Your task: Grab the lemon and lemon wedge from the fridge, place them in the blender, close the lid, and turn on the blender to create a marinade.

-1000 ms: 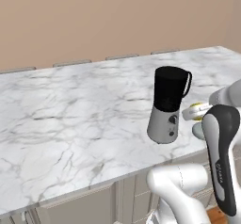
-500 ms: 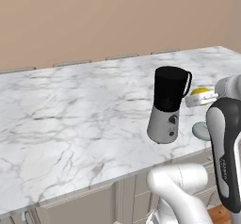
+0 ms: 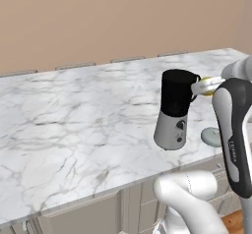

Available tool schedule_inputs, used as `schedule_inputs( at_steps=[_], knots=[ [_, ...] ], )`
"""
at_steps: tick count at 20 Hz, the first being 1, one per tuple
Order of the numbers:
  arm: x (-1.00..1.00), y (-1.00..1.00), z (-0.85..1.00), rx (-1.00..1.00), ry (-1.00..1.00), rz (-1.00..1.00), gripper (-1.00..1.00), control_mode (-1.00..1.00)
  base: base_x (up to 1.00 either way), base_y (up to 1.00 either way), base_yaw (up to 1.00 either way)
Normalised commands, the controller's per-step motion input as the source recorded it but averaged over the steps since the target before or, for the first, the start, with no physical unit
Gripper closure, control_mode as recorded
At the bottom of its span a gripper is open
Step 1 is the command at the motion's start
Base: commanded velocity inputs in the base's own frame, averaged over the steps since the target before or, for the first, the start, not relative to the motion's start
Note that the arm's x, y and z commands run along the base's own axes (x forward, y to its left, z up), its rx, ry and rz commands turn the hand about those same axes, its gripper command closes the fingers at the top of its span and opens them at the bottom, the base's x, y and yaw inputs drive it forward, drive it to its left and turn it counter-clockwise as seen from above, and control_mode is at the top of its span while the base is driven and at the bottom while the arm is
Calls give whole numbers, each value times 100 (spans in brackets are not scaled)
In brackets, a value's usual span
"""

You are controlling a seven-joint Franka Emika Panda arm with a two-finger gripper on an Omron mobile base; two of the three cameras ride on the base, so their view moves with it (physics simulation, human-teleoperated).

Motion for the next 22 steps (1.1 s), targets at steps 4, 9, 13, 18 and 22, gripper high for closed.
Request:
schedule_inputs(
  at_steps=[4, 9, 13, 18, 22],
  knots=[
    [25, 0, 0, 0, 0, 1, 100, -100, 0, 0, 0],
    [45, 0, 0, 1, 0, 6, 100, -100, 0, 0, 0],
    [56, 0, 0, 4, 0, 8, 100, -100, 0, 0, 0],
    [60, 0, 0, 6, 0, 9, 100, -100, 0, 0, 0],
    [56, 0, -2, 2, 0, 7, 100, -100, 0, 0, 0]
  ],
)
